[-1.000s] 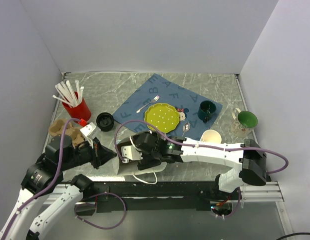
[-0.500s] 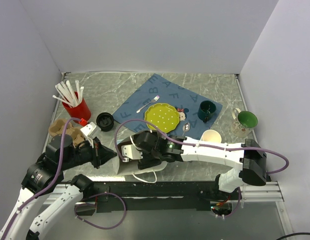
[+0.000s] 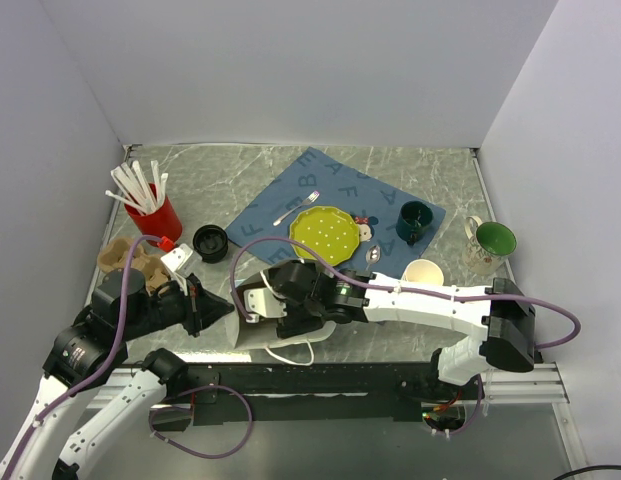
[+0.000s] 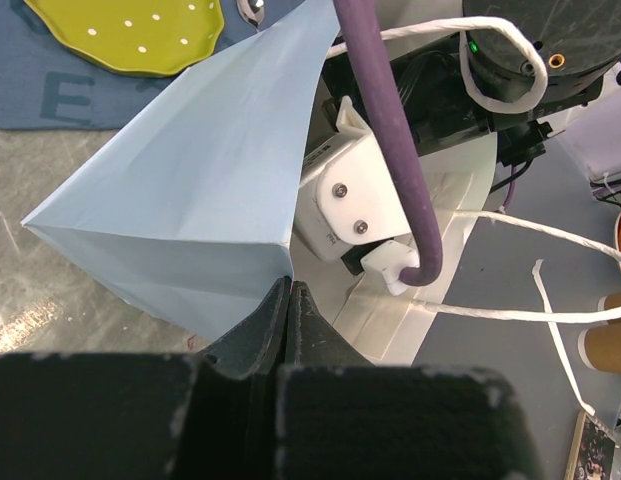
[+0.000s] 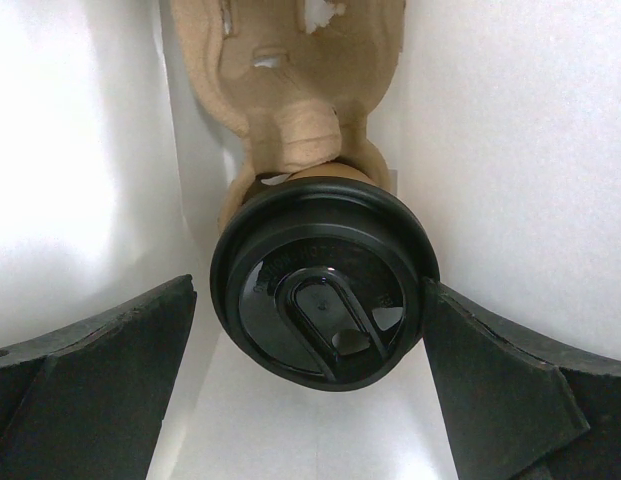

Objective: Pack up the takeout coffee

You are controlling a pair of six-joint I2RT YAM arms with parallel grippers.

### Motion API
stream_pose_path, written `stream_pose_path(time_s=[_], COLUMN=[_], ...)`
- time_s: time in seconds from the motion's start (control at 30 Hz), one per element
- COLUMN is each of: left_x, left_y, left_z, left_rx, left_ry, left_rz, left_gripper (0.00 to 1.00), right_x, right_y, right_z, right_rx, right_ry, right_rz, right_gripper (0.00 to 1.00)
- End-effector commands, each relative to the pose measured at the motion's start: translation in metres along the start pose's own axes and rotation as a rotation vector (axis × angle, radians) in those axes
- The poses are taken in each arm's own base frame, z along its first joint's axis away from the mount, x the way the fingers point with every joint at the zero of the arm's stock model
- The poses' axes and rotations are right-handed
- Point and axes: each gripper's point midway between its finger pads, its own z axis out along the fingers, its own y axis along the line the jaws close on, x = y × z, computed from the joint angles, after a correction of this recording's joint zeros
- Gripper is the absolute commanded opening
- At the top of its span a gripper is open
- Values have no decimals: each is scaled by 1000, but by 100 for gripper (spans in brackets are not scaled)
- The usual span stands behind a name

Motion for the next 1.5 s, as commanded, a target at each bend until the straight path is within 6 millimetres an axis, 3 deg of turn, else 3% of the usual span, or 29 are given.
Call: stream_pose_path(time_s=[0.0,0.57,1.47], left_x=[-13,-14,-13], left_y=[-5,-5,-5], left_z=[-1,-3,-6], left_rx=[10,3,-8], left_ry=[-30,-22,-17], left_rz=[13,8,-2], left_gripper=[1,1,1], right_x=[-15,-15,-31], right_y=[-18,-26,-52], right_z=[-22,-25,-44], right_rx=[43,71,150], right_ry=[-70,-61,-95], right_rz=[32,41,71], right_gripper=[100,100,100])
